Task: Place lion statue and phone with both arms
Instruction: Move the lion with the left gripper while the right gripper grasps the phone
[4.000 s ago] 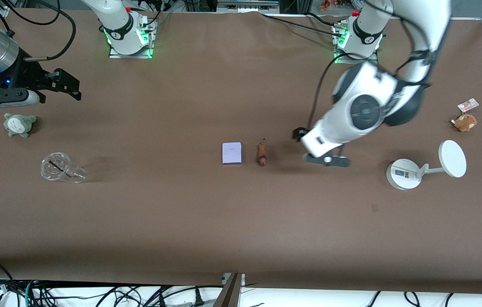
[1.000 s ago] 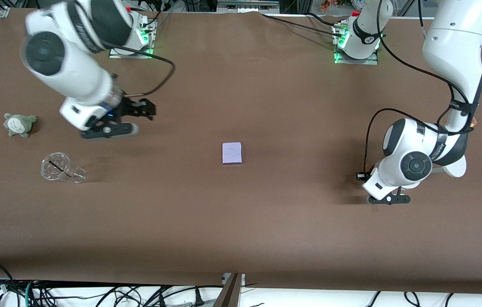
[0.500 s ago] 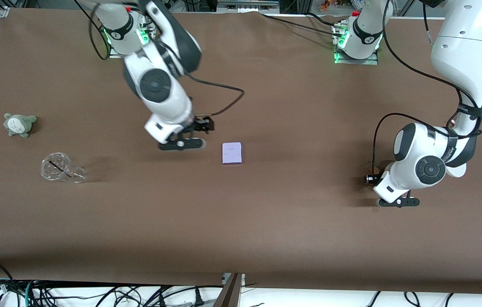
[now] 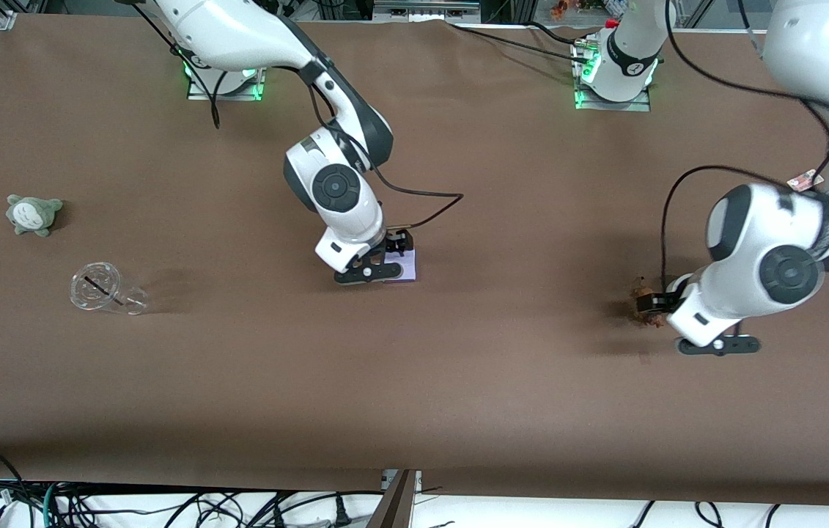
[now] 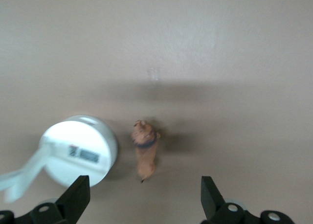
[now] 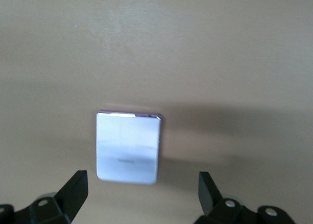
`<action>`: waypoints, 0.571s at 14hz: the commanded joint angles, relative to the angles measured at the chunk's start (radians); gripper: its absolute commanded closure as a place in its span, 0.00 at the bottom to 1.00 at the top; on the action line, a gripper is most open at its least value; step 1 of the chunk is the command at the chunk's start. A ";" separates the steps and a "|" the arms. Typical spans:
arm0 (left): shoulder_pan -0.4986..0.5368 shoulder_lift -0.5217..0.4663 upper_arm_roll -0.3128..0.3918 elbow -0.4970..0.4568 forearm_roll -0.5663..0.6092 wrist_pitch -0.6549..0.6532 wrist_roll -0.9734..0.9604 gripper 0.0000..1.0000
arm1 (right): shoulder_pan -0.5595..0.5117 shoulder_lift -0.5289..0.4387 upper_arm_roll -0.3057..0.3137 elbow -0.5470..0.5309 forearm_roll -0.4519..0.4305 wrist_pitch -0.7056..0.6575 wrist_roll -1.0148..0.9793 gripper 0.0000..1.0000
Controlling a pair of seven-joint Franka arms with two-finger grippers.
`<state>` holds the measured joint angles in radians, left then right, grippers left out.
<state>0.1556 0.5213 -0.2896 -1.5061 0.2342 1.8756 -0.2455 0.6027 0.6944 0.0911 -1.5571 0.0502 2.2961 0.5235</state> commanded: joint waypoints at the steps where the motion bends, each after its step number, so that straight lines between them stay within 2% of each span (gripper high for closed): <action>1: -0.001 -0.024 -0.020 0.156 -0.012 -0.181 0.025 0.00 | 0.029 0.060 -0.008 0.034 -0.013 0.075 0.012 0.00; 3: 0.004 -0.044 -0.023 0.245 -0.024 -0.274 0.026 0.00 | 0.045 0.085 -0.011 0.034 -0.015 0.115 0.013 0.00; 6: 0.015 -0.131 -0.023 0.260 -0.055 -0.311 0.054 0.00 | 0.049 0.108 -0.014 0.034 -0.032 0.129 0.013 0.00; 8: 0.041 -0.153 -0.014 0.262 -0.128 -0.311 0.156 0.00 | 0.048 0.114 -0.016 0.034 -0.049 0.131 0.013 0.00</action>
<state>0.1660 0.3982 -0.3064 -1.2428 0.1657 1.5822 -0.1830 0.6405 0.7886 0.0863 -1.5521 0.0272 2.4241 0.5235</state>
